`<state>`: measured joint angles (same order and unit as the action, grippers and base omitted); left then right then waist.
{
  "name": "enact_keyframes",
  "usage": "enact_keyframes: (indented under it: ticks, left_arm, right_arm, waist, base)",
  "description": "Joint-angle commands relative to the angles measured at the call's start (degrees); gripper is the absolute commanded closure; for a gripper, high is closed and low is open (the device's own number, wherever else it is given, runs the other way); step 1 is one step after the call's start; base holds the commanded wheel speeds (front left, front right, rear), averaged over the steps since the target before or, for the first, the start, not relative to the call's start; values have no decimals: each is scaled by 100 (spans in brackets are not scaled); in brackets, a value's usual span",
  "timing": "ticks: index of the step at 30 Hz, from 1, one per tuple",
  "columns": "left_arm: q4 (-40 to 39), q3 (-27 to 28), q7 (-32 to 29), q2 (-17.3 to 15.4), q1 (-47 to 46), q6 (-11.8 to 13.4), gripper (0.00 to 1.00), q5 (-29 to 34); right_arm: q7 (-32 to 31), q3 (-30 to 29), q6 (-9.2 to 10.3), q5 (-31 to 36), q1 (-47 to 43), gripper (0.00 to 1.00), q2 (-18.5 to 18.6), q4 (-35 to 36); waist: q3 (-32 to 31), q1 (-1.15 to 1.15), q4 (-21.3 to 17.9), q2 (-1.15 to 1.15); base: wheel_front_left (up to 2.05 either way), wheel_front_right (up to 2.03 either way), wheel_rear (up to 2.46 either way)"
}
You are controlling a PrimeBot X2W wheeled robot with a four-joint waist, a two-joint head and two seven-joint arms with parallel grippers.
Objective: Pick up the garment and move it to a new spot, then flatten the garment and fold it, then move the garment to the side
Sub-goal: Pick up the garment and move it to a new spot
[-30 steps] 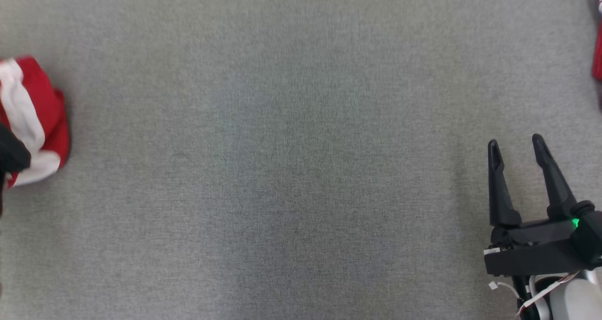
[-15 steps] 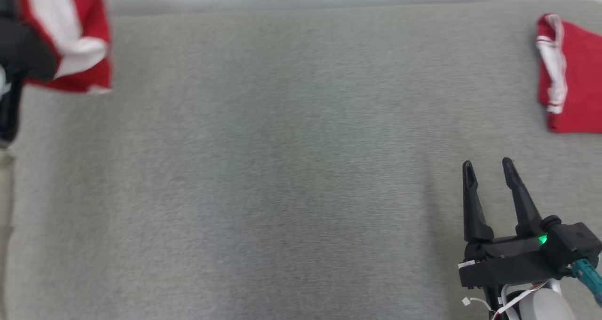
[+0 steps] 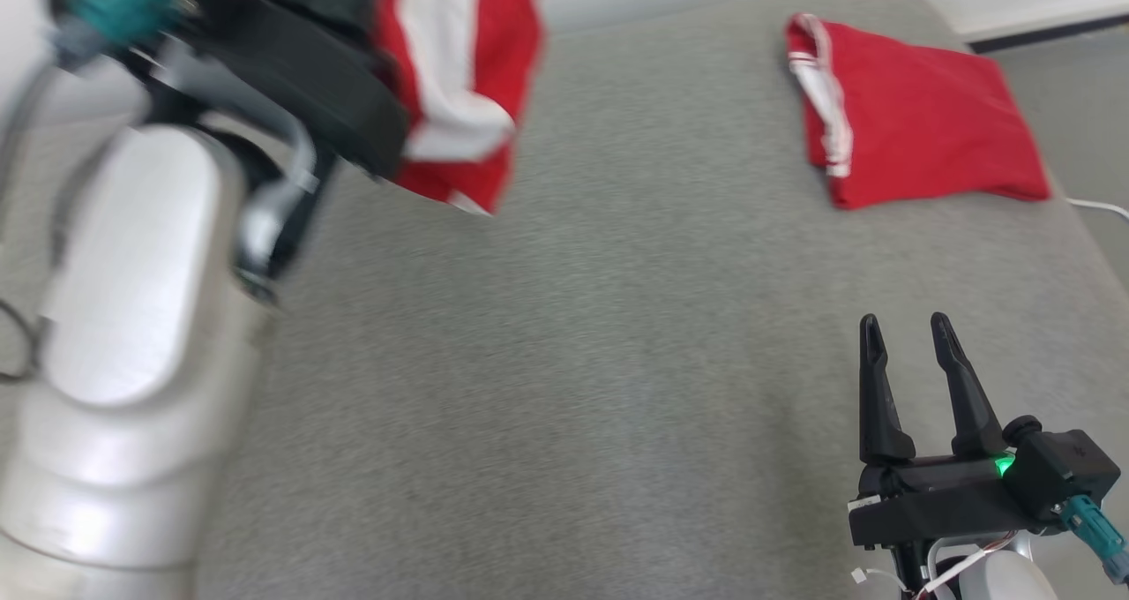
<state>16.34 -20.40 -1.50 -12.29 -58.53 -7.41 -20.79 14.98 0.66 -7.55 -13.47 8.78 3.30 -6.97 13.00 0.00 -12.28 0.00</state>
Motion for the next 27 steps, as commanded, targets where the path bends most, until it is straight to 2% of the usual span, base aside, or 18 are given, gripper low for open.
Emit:
enact_keyframes:
  ticks: [1,9,15,16,17,22,27]
  left_arm:
    - [-15,-38,9,23,163,23,100,-14]
    - [103,-389,170,338,1336,133,100,-188]
    - [525,-654,537,442,2328,381,100,-58]
    - [599,-673,598,476,2455,387,62,-88]
    - [679,-680,659,524,2579,404,2,-152]
    - [835,-739,1085,553,2752,417,0,-101]
    - [725,-488,1506,365,2820,594,0,-38]
  right_arm:
    - [22,8,14,-15,-64,0,-23,16]
    - [24,21,14,-57,-150,0,-46,37]
    - [25,88,14,-79,-81,0,-41,7]
    - [25,102,14,-78,-73,0,-41,1]
    - [25,97,14,-77,-68,0,-41,-7]
    - [25,76,14,4,-94,0,-41,-44]
    - [25,39,14,108,-217,0,-42,-35]
  waist:
    - [-37,0,-350,0]
    - [-41,0,-357,0]
    - [-16,0,-190,0]
    - [-16,0,-158,0]
    - [-25,0,-117,0]
    - [-154,0,152,0]
    - [-402,0,498,0]
  base:
    - [0,0,0]
    - [0,0,0]
    - [0,0,0]
    - [0,0,0]
    - [0,0,0]
    - [0,0,0]
    - [0,0,0]
